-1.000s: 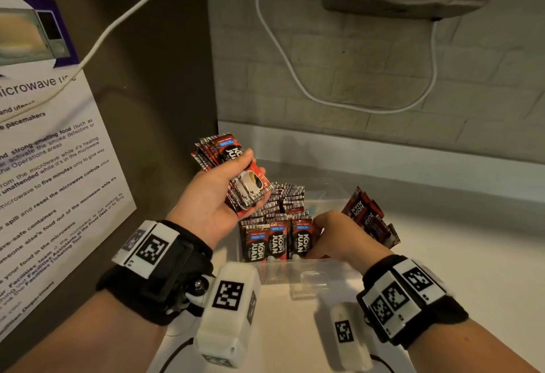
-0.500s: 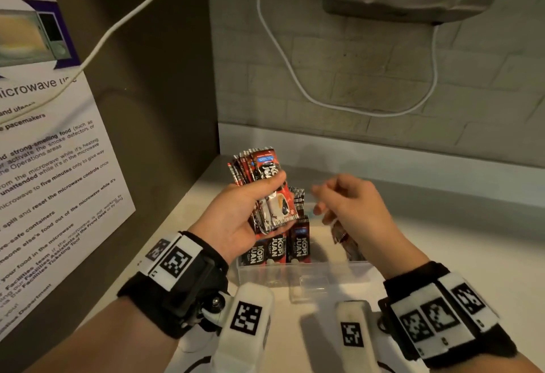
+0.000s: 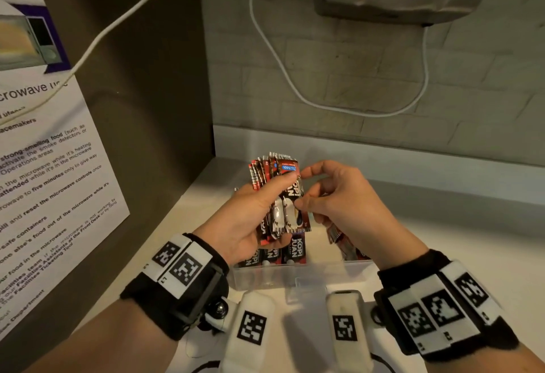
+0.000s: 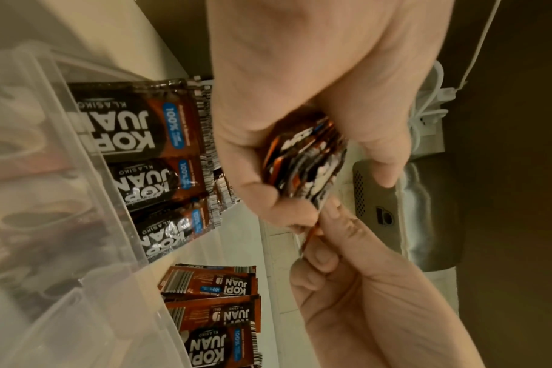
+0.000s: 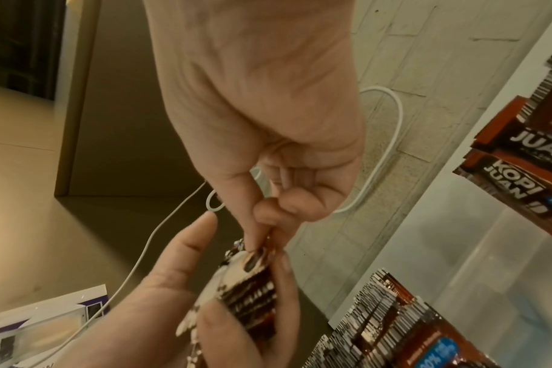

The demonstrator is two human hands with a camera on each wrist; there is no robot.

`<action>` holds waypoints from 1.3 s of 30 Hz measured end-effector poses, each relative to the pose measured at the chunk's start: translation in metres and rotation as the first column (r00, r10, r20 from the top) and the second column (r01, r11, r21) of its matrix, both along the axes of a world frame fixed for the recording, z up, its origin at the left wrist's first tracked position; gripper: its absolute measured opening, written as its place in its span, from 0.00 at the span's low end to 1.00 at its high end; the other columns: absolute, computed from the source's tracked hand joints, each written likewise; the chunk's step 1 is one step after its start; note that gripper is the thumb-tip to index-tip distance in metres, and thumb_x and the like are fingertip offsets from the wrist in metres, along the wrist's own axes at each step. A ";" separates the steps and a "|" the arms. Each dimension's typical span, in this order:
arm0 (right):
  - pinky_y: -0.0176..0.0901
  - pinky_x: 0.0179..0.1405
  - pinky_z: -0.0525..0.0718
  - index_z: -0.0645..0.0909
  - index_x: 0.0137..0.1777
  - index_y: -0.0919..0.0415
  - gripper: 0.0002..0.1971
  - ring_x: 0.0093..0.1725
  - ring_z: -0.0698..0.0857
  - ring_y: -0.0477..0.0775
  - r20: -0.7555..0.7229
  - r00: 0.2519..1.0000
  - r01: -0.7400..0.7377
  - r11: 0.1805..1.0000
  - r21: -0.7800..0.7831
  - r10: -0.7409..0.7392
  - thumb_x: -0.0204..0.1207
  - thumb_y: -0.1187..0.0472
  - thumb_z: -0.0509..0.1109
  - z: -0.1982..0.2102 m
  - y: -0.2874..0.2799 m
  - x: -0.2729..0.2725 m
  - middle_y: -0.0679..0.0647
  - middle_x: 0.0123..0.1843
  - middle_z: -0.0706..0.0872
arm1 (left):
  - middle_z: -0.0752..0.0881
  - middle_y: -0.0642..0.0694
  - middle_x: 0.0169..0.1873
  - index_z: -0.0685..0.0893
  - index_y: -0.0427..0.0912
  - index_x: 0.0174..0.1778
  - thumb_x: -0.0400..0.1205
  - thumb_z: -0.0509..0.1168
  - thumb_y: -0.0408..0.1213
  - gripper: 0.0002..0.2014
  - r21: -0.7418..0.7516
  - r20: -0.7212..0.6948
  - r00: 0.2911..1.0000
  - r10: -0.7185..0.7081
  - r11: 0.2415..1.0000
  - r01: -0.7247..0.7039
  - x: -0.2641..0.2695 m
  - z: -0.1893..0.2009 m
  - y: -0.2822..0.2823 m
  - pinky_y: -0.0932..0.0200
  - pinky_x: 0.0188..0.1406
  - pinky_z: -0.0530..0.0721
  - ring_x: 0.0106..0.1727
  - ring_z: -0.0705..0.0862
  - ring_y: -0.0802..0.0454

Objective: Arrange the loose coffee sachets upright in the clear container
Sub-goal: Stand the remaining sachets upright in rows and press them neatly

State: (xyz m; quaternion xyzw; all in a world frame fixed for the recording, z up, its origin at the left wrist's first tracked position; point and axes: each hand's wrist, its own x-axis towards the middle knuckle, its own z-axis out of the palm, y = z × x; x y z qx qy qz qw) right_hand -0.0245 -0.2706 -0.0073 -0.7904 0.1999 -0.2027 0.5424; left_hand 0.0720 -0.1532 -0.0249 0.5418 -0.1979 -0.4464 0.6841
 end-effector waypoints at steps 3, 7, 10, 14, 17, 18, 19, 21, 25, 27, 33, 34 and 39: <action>0.40 0.20 0.74 0.79 0.57 0.62 0.19 0.20 0.77 0.47 -0.065 0.998 -0.010 0.999 -0.030 0.009 0.68 0.72 0.78 0.004 -0.004 0.002 0.56 0.30 0.84 | 0.89 0.40 0.39 0.85 0.40 0.53 0.78 0.70 0.35 0.09 -0.005 0.015 0.998 0.053 0.999 -0.053 0.002 0.000 0.001 0.58 0.23 0.82 0.35 0.88 0.46; 0.40 0.20 0.70 0.81 0.55 0.64 0.10 0.21 0.77 0.49 -0.016 1.000 0.018 1.000 0.020 -0.018 0.75 0.69 0.73 0.021 -0.008 0.009 0.59 0.37 0.84 | 0.89 0.33 0.45 0.86 0.38 0.52 0.77 0.70 0.27 0.09 0.014 0.130 0.986 0.100 0.995 -0.103 0.006 0.002 -0.002 0.47 0.36 0.87 0.42 0.89 0.39; 0.36 0.14 0.70 0.81 0.45 0.61 0.04 0.18 0.75 0.48 0.045 0.998 0.054 0.999 -0.008 -0.053 0.76 0.69 0.71 0.031 -0.011 0.017 0.58 0.33 0.82 | 0.89 0.31 0.51 0.87 0.36 0.53 0.74 0.73 0.26 0.13 0.004 0.166 0.981 0.102 0.995 -0.104 0.007 0.007 -0.004 0.33 0.53 0.86 0.50 0.89 0.34; 0.33 0.14 0.72 0.80 0.38 0.61 0.08 0.15 0.76 0.42 0.062 0.993 0.100 0.995 -0.027 -0.098 0.76 0.72 0.70 0.034 -0.023 0.020 0.57 0.28 0.81 | 0.91 0.37 0.42 0.87 0.39 0.48 0.67 0.75 0.35 0.14 -0.053 0.064 0.995 0.081 0.996 -0.078 0.010 0.008 -0.001 0.50 0.32 0.89 0.40 0.91 0.43; 0.36 0.18 0.78 0.81 0.40 0.63 0.06 0.19 0.81 0.47 0.118 0.956 0.278 0.959 -0.051 -0.270 0.77 0.73 0.68 0.032 -0.044 0.017 0.61 0.34 0.84 | 0.90 0.40 0.38 0.85 0.39 0.46 0.70 0.74 0.38 0.12 -0.060 -0.028 0.985 0.173 0.983 -0.174 0.019 0.005 0.006 0.56 0.23 0.86 0.40 0.90 0.45; 0.38 0.21 0.80 0.81 0.41 0.63 0.06 0.24 0.83 0.52 0.116 0.941 0.328 0.940 -0.088 -0.318 0.77 0.72 0.68 0.028 -0.051 0.017 0.64 0.37 0.86 | 0.90 0.40 0.37 0.85 0.38 0.46 0.70 0.74 0.39 0.12 -0.056 -0.049 0.978 0.204 0.977 -0.206 0.022 0.004 0.008 0.56 0.23 0.86 0.40 0.90 0.45; 0.43 0.25 0.83 0.81 0.39 0.59 0.09 0.30 0.85 0.57 0.105 0.931 0.362 0.923 -0.129 -0.351 0.78 0.71 0.67 0.023 -0.056 0.018 0.65 0.41 0.87 | 0.90 0.41 0.36 0.86 0.38 0.46 0.70 0.74 0.39 0.13 -0.049 -0.064 0.971 0.230 0.971 -0.234 0.025 0.003 0.010 0.57 0.23 0.86 0.40 0.90 0.45; 0.53 0.39 0.87 0.79 0.35 0.53 0.14 0.42 0.87 0.63 0.043 0.926 0.376 0.899 -0.225 -0.376 0.78 0.71 0.65 0.010 -0.063 0.023 0.62 0.46 0.87 | 0.90 0.41 0.35 0.86 0.37 0.46 0.74 0.73 0.39 0.10 -0.037 -0.085 0.962 0.261 0.964 -0.265 0.029 0.004 0.013 0.57 0.23 0.86 0.38 0.91 0.46; 0.46 0.42 0.81 0.85 0.46 0.61 0.11 0.49 0.85 0.58 -0.128 0.924 0.284 0.872 -0.400 -0.360 0.78 0.73 0.63 -0.015 -0.062 0.038 0.59 0.48 0.87 | 0.90 0.43 0.33 0.85 0.39 0.43 0.77 0.72 0.38 0.06 -0.029 -0.091 0.953 0.289 0.956 -0.293 0.031 0.004 0.014 0.58 0.23 0.86 0.35 0.90 0.48; 0.49 0.45 0.85 0.86 0.50 0.62 0.12 0.50 0.87 0.62 -0.175 0.926 0.245 0.883 -0.399 -0.336 0.78 0.73 0.62 -0.024 -0.060 0.046 0.62 0.50 0.88 | 0.91 0.43 0.35 0.85 0.39 0.45 0.76 0.73 0.38 0.07 -0.015 -0.085 0.952 0.293 0.955 -0.296 0.032 0.004 0.015 0.57 0.24 0.86 0.38 0.91 0.47; 0.50 0.47 0.86 0.86 0.53 0.66 0.14 0.52 0.87 0.64 -0.286 0.916 0.139 0.893 -0.429 -0.280 0.77 0.74 0.59 -0.040 -0.055 0.058 0.64 0.53 0.88 | 0.91 0.40 0.37 0.86 0.37 0.47 0.76 0.73 0.39 0.09 0.024 -0.096 0.943 0.317 0.948 -0.316 0.037 0.002 0.021 0.57 0.24 0.86 0.40 0.91 0.46; 0.50 0.47 0.86 0.85 0.53 0.66 0.14 0.51 0.87 0.64 -0.290 0.915 0.139 0.895 -0.425 -0.280 0.77 0.74 0.59 -0.042 -0.056 0.059 0.64 0.53 0.88 | 0.91 0.41 0.37 0.86 0.37 0.47 0.76 0.73 0.39 0.09 0.025 -0.094 0.943 0.319 0.948 -0.319 0.037 0.001 0.021 0.57 0.24 0.86 0.40 0.91 0.46; 0.48 0.46 0.86 0.84 0.55 0.65 0.14 0.52 0.87 0.63 -0.337 0.906 0.101 0.905 -0.414 -0.256 0.78 0.75 0.59 -0.046 -0.057 0.062 0.63 0.54 0.87 | 0.91 0.41 0.36 0.86 0.37 0.46 0.76 0.73 0.39 0.09 0.026 -0.104 0.942 0.318 0.948 -0.317 0.039 -0.001 0.022 0.58 0.23 0.86 0.37 0.91 0.48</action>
